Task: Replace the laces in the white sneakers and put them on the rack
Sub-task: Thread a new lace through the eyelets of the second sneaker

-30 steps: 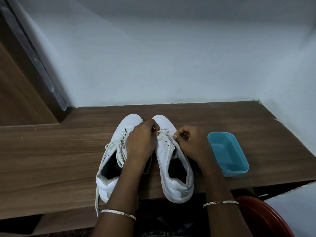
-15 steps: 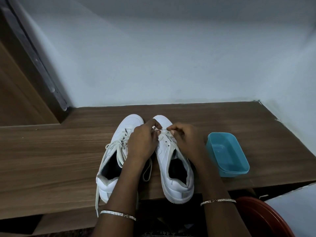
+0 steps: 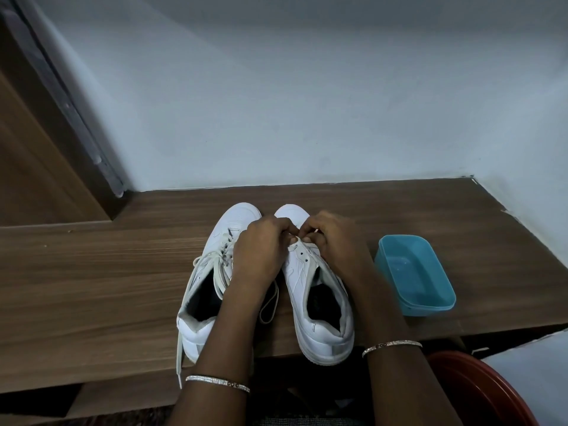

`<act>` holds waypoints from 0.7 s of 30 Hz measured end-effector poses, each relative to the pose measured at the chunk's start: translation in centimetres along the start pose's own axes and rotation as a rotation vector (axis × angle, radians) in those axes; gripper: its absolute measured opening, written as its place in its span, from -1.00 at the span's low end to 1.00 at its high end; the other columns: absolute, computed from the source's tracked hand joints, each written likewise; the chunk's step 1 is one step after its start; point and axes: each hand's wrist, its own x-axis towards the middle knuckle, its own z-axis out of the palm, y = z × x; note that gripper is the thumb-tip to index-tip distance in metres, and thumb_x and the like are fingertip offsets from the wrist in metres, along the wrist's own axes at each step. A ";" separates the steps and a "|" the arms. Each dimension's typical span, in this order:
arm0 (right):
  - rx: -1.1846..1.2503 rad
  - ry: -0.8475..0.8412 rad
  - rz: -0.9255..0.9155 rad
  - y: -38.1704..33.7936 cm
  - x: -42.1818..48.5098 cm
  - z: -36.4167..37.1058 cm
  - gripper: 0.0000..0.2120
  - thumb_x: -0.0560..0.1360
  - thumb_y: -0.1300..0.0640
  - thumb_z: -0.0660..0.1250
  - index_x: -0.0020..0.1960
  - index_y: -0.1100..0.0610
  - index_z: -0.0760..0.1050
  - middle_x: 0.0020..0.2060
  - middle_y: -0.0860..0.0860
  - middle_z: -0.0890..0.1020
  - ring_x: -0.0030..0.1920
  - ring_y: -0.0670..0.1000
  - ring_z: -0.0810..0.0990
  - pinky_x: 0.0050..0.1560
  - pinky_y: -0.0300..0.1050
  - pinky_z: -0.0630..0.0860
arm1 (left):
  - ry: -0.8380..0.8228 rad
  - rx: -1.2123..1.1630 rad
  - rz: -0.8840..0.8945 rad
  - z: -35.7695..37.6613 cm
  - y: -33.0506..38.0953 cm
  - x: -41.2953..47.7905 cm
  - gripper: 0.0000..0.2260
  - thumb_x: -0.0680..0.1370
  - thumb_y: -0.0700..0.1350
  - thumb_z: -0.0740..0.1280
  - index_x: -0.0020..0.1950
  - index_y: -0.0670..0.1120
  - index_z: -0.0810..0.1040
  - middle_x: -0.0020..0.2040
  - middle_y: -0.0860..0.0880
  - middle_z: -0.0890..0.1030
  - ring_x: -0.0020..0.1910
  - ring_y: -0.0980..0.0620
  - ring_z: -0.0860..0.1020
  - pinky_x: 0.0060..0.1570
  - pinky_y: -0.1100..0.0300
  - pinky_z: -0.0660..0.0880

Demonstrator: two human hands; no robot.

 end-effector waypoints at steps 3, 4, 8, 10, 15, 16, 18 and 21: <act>0.003 0.000 -0.005 -0.1 -0.2 0.5 -0.78 0.34 0.02 0.21 -0.14 0.05 0.59 -0.17 0.00 0.55 -0.12 0.05 0.51 -0.16 0.02 0.44 | 0.016 0.074 0.030 0.0 0.1 -0.2 -0.91 0.53 -0.03 0.35 -0.02 0.10 0.64 -0.06 0.05 0.61 -0.05 -0.07 0.58 -0.14 0.02 0.52; 0.005 0.011 -0.013 0.0 -0.3 0.7 -0.75 0.35 -0.01 0.19 -0.13 0.06 0.58 -0.16 -0.01 0.54 -0.11 0.05 0.50 -0.16 -0.01 0.41 | 0.023 0.104 0.045 0.0 0.1 -0.2 -0.91 0.54 -0.03 0.33 -0.02 0.10 0.63 -0.06 0.06 0.59 -0.06 -0.07 0.58 -0.16 0.04 0.51; 0.054 0.038 -0.038 0.7 -0.3 1.5 -0.75 0.36 -0.09 0.08 -0.15 -0.01 0.47 -0.16 -0.11 0.46 -0.11 0.01 0.45 -0.14 -0.02 0.38 | 0.042 0.166 0.080 0.2 0.2 -0.3 -0.89 0.57 -0.05 0.26 -0.02 0.09 0.58 -0.06 0.07 0.54 -0.09 -0.08 0.58 -0.20 0.04 0.52; 0.115 0.052 -0.031 0.8 -0.5 1.5 -0.86 0.41 -0.03 0.10 -0.14 -0.04 0.39 -0.16 -0.09 0.48 -0.13 0.00 0.44 -0.14 -0.03 0.38 | 0.029 0.134 0.087 0.3 0.1 -0.3 -0.90 0.58 -0.02 0.27 0.00 0.11 0.58 -0.04 0.08 0.53 -0.08 -0.06 0.58 -0.19 0.02 0.53; 0.215 0.062 0.044 1.6 -1.0 0.9 -0.80 0.54 0.35 0.19 -0.05 0.06 0.40 -0.15 -0.05 0.56 -0.16 -0.09 0.49 -0.20 -0.39 0.31 | 0.006 0.074 0.099 0.5 0.1 -0.1 -0.89 0.57 0.07 0.31 -0.02 0.09 0.60 -0.01 0.09 0.51 -0.07 -0.05 0.56 -0.16 0.00 0.54; 0.231 0.065 0.024 1.6 -1.0 0.9 -0.82 0.53 0.32 0.21 -0.05 0.05 0.42 -0.16 -0.09 0.56 -0.17 -0.14 0.50 -0.19 -0.41 0.31 | 0.009 0.076 0.098 0.5 0.1 -0.1 -0.91 0.57 0.04 0.32 -0.05 0.07 0.59 -0.03 0.08 0.51 -0.09 -0.06 0.56 -0.17 0.00 0.53; 0.278 0.066 -0.012 1.6 -1.2 0.8 -0.88 0.49 0.24 0.26 -0.02 0.08 0.51 -0.16 -0.09 0.59 -0.14 -0.17 0.55 -0.14 -0.38 0.39 | 0.021 0.091 0.105 0.7 0.3 -0.1 -0.94 0.58 -0.06 0.30 -0.08 0.04 0.54 -0.04 0.06 0.50 -0.14 -0.09 0.57 -0.23 0.01 0.50; 0.263 0.083 -0.054 1.9 -1.3 0.6 -0.84 0.48 0.19 0.36 0.04 0.11 0.62 -0.09 -0.07 0.64 -0.10 -0.20 0.58 -0.08 -0.43 0.41 | 0.033 0.093 0.109 0.9 0.4 -0.1 -0.92 0.54 -0.17 0.27 -0.10 0.01 0.48 -0.04 0.05 0.50 -0.20 -0.11 0.56 -0.31 0.06 0.44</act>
